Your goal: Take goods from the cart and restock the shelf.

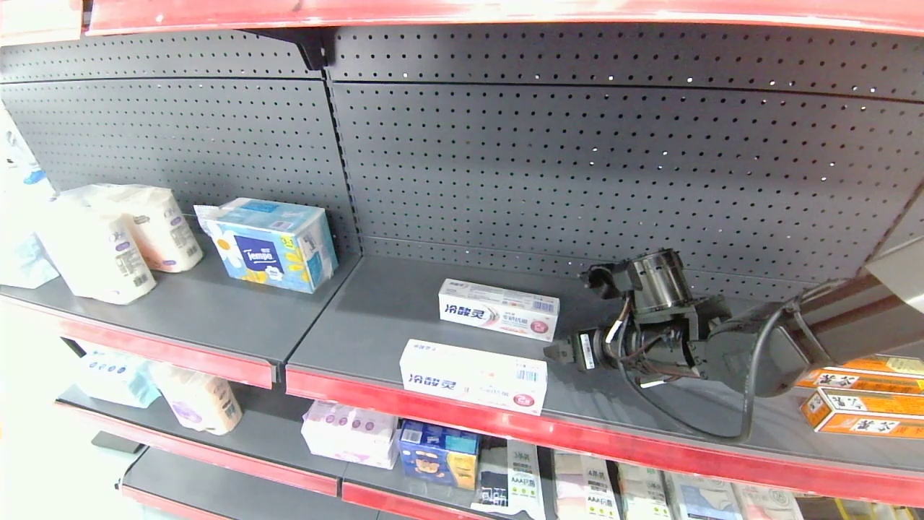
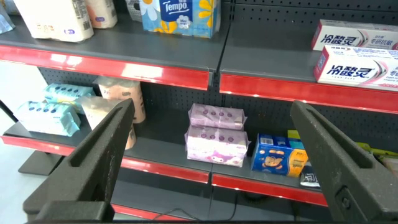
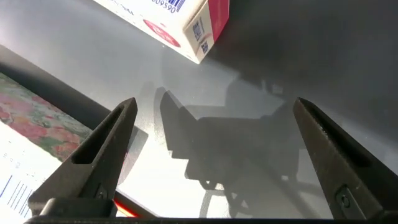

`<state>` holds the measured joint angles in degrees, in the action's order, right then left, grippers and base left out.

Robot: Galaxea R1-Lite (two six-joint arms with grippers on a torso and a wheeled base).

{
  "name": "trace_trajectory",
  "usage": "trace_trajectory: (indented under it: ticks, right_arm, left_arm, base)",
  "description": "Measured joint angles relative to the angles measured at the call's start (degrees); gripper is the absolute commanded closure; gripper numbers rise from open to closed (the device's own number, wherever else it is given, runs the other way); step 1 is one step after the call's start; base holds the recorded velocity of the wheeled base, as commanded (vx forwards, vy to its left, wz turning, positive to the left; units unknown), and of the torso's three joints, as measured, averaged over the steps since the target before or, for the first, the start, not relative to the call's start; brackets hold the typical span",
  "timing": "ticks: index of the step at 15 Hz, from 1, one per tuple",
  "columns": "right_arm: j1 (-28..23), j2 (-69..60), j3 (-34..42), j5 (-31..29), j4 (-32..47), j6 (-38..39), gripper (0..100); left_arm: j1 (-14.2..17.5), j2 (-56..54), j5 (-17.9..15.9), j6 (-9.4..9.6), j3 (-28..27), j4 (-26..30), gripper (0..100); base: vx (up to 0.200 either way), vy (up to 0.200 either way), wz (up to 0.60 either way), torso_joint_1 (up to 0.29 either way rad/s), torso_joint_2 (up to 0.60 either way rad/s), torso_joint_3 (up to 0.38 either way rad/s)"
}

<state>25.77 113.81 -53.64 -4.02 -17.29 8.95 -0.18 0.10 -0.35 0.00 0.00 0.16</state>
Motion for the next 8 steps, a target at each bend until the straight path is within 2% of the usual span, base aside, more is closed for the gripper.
trace_trajectory:
  ticks: [8]
  right_arm:
    - [0.02, -0.09, 0.45, 0.83, -0.11, 0.16, 0]
  left_arm:
    - [0.0, 0.0, 0.0, 0.0, -0.02, 0.02, 0]
  base:
    - [0.0, 0.0, 0.0, 0.0, 0.0, 0.0]
